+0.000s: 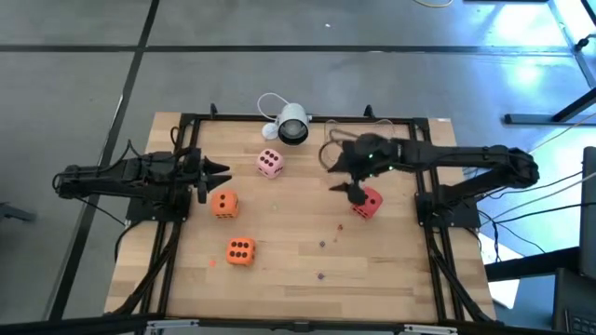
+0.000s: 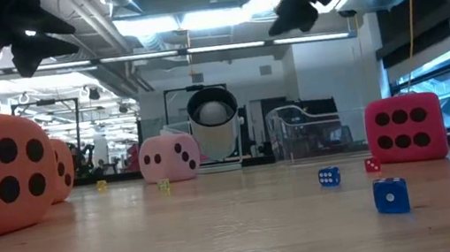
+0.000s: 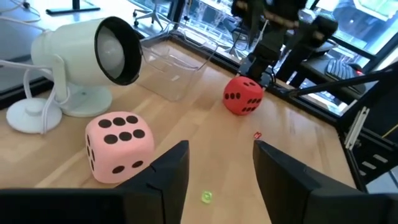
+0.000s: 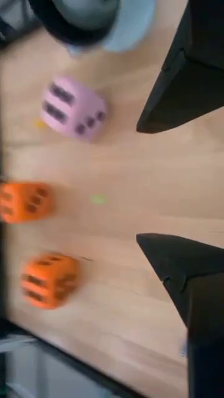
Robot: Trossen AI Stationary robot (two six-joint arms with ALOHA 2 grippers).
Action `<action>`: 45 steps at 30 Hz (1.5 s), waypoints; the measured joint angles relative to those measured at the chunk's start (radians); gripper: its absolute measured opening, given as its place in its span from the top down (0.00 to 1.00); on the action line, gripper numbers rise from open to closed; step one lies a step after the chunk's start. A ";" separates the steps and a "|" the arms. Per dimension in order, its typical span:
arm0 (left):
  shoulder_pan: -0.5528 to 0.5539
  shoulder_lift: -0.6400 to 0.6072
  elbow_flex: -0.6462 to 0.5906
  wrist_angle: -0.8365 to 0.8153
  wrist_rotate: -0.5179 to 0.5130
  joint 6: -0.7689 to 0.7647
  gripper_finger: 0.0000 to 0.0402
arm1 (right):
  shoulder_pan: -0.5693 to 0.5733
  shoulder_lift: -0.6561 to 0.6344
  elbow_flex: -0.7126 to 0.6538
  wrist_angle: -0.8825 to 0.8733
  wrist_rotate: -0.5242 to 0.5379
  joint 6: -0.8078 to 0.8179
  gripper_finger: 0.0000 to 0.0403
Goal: Pick & Place Dice
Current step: Put the small red dice into the transparent container
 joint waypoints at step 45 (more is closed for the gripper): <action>0.000 0.000 0.001 -0.100 0.005 0.058 0.56 | 0.405 0.443 0.000 -0.209 0.307 -0.018 0.38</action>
